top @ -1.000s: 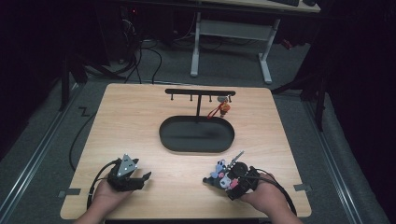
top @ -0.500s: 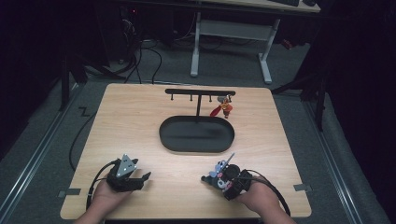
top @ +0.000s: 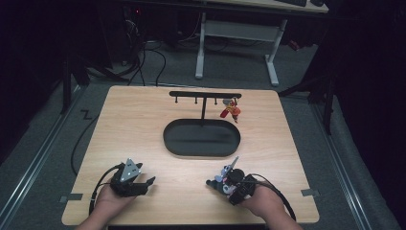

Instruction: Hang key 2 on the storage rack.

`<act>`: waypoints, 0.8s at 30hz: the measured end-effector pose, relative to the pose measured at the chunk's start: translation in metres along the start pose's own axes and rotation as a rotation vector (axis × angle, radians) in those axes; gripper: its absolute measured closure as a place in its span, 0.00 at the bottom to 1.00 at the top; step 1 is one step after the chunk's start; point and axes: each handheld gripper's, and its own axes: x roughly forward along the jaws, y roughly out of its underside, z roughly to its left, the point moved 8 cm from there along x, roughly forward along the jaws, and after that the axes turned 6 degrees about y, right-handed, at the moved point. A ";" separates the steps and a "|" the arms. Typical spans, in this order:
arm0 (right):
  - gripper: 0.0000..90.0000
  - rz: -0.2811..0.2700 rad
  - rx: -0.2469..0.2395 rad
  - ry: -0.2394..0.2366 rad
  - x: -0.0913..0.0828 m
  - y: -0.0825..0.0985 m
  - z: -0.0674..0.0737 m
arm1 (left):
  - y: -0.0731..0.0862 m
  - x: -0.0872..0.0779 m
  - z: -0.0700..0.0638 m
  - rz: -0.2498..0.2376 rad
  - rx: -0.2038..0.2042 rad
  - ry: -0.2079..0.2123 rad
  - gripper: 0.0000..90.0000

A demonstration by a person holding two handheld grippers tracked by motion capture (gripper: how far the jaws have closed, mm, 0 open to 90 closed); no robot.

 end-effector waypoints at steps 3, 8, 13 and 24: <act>0.53 0.016 -0.004 0.007 0.000 -0.001 0.000 | 0.000 0.000 0.000 -0.001 -0.001 0.001 0.33; 0.53 0.017 0.025 -0.007 -0.006 -0.004 0.000 | 0.000 0.000 0.000 -0.001 -0.001 0.001 0.33; 0.53 -0.009 0.033 -0.015 -0.020 -0.009 -0.004 | 0.001 -0.001 0.001 -0.002 -0.004 0.000 0.33; 0.53 -0.034 0.126 -0.014 -0.067 -0.026 -0.025 | 0.001 -0.001 0.000 -0.001 -0.002 0.003 0.33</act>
